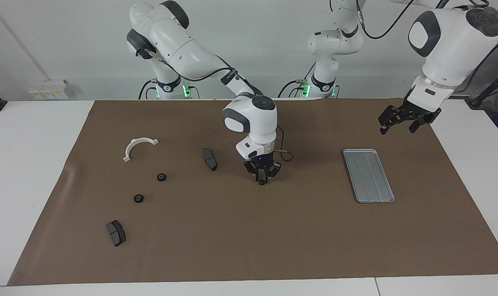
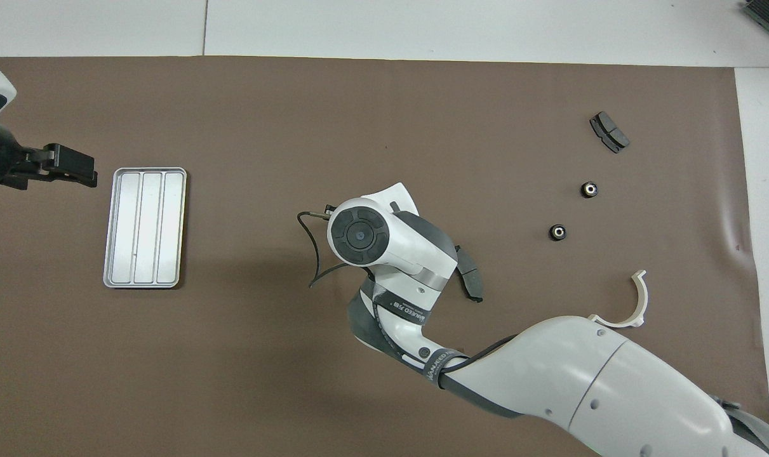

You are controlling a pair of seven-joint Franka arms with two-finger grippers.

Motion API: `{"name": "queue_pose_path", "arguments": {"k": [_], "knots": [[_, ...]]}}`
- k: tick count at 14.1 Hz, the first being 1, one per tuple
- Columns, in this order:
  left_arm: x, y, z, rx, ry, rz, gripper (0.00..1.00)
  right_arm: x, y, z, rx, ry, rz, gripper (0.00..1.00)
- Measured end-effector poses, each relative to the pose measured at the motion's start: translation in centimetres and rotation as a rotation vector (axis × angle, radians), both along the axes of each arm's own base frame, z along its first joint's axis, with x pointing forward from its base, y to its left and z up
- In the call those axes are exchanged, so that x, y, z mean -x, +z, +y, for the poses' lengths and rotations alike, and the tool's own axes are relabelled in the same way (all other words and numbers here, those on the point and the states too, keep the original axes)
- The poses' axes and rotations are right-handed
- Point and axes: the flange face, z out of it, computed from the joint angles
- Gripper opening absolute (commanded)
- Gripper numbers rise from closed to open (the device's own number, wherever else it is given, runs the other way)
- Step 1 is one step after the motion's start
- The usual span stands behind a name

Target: Pick bearing gear from pile to tray

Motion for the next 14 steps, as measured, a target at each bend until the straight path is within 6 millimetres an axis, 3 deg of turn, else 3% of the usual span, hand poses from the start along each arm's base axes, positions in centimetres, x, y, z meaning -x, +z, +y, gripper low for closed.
{"name": "queue_pose_path", "arguments": {"k": [3, 6, 10, 14], "knots": [[0.1, -0.9, -1.7, 0.002, -0.015, -0.023, 1.0, -0.5, 0.7, -0.4, 0.0, -0.005, -0.015, 1.0], [0.0, -2.1, -5.0, 0.013, 0.0, -0.053, 1.0, -2.5, 4.9, -3.6, 0.038, -0.028, -0.067, 1.0], [-0.3, -4.9, -12.7, 0.034, 0.008, -0.078, 1.0, -5.9, 10.6, -11.9, 0.148, 0.028, -0.066, 1.0], [-0.4, -8.8, -20.5, 0.048, -0.011, -0.062, 1.0, -9.4, 14.0, -24.4, 0.161, 0.164, 0.025, 1.0]]}}
